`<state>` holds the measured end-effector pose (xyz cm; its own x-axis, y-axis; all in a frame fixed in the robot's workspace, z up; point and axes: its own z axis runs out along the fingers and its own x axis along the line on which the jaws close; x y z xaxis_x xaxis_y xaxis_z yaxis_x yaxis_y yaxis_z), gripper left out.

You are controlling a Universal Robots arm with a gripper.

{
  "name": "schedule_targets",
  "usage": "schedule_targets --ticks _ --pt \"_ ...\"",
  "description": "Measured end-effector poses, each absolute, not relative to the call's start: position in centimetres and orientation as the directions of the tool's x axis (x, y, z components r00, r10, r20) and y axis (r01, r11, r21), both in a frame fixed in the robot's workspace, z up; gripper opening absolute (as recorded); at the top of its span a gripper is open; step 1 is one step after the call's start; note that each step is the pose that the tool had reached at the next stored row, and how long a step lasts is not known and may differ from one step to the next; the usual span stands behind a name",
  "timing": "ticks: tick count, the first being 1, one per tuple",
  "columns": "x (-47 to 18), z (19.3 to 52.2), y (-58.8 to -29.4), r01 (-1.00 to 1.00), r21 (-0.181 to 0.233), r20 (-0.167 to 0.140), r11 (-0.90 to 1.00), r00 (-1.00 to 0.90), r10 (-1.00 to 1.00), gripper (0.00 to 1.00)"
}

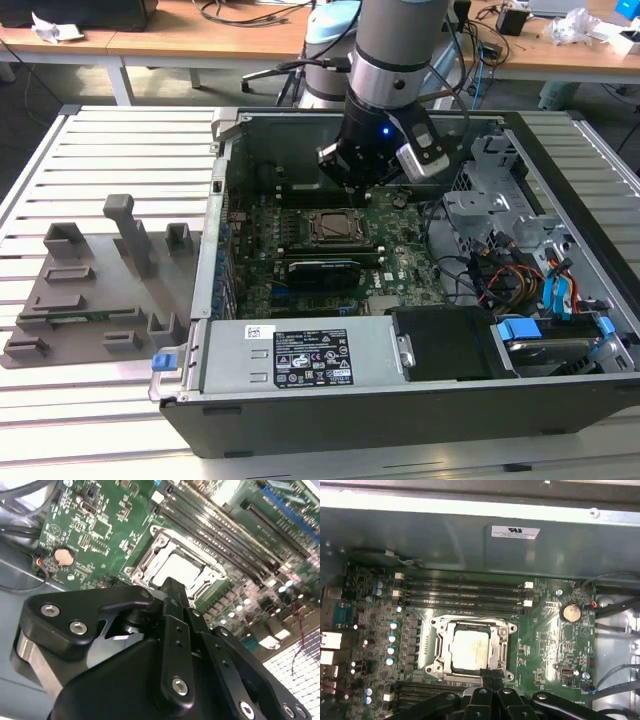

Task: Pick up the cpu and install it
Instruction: 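Install the second cpu locking lever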

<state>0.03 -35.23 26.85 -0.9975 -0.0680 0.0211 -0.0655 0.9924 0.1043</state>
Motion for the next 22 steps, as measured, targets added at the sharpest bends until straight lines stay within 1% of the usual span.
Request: schedule_targets --ticks 2,8,16,22 --pt "0.0 26.8 -36.5 -0.065 0.107 0.021 0.992 -0.997 -0.068 0.11" --pt "-0.9 26.6 -38.4 -0.065 0.107 0.021 0.992 -0.997 -0.068 0.11" --pt "-1.3 24.7 -38.6 -0.065 0.107 0.021 0.992 -0.997 -0.068 0.11" --pt "-1.4 24.5 -38.7 -0.065 0.107 0.021 0.992 -0.997 -0.068 0.11"
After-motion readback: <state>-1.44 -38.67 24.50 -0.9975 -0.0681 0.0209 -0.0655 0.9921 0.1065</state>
